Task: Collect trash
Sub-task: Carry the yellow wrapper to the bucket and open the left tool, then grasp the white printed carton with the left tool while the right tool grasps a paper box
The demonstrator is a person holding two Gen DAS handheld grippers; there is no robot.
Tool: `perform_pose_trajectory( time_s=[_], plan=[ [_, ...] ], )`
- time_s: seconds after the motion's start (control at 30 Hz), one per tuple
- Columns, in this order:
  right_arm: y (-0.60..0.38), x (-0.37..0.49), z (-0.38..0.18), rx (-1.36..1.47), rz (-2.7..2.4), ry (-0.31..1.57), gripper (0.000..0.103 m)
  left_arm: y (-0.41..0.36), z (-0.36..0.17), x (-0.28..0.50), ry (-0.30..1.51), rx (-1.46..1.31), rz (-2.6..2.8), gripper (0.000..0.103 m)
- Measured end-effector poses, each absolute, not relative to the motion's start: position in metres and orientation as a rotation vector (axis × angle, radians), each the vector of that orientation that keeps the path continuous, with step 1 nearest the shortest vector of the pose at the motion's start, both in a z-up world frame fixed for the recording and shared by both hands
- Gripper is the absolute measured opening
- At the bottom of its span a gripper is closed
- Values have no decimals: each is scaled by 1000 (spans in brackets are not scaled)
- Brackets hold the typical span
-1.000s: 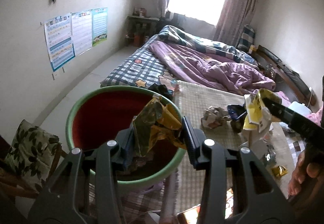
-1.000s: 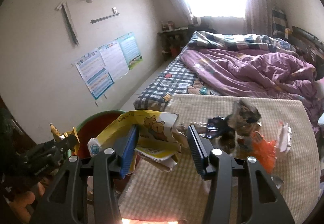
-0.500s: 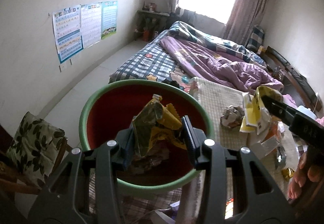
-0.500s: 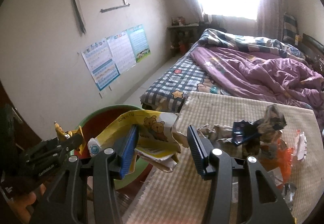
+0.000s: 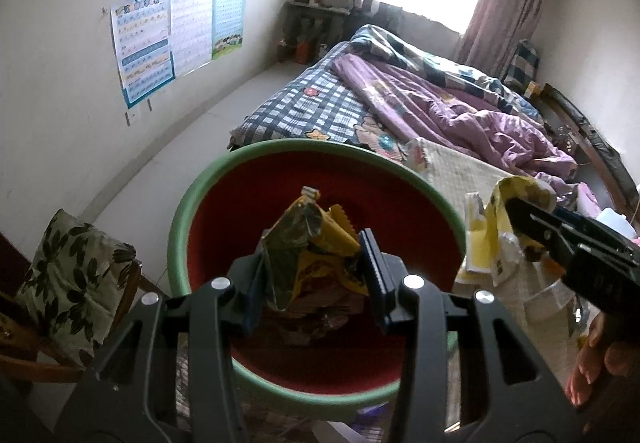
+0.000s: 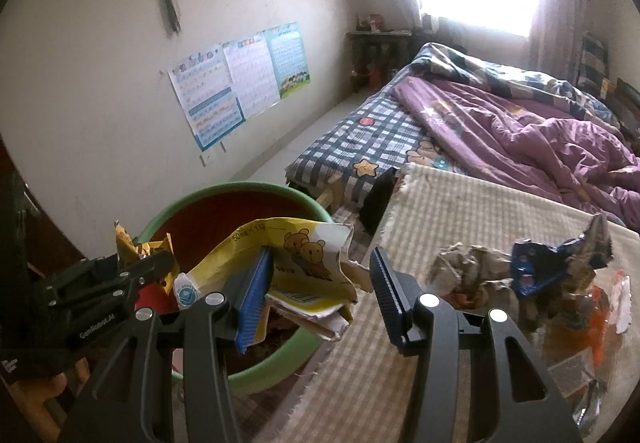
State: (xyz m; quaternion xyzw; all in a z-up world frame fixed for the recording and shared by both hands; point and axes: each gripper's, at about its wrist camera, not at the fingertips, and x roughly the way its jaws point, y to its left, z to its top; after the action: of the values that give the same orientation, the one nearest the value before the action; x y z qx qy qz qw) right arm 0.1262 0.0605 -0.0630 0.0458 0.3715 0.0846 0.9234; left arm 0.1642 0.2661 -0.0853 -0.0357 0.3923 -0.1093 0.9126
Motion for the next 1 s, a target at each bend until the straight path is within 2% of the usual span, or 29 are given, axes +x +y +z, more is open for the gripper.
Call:
perform_pose_trajectory(
  time_s=[0.07,0.17,0.2,0.33,0.7,1.0],
  plan=[
    [66,130,-66,84,183,766,51,269,-87,169,814,-74,-216,41],
    [74,135,-70,64,222,772,53,273,-91,173,818,-93,-197,60],
    [76,137,-71,57,231,769,54,273,-91,173,819,-100,-194,63],
    [79,138,-71,53,248,754,61,276,-94,176,827,-103,-180,64],
    [43,116,-53,178,234,736,62,260,-89,160,818,-94,-199,64],
    [-30,67,-40,238,138,715,66,199,-75,138,783,-33,-333,65]
  ],
)
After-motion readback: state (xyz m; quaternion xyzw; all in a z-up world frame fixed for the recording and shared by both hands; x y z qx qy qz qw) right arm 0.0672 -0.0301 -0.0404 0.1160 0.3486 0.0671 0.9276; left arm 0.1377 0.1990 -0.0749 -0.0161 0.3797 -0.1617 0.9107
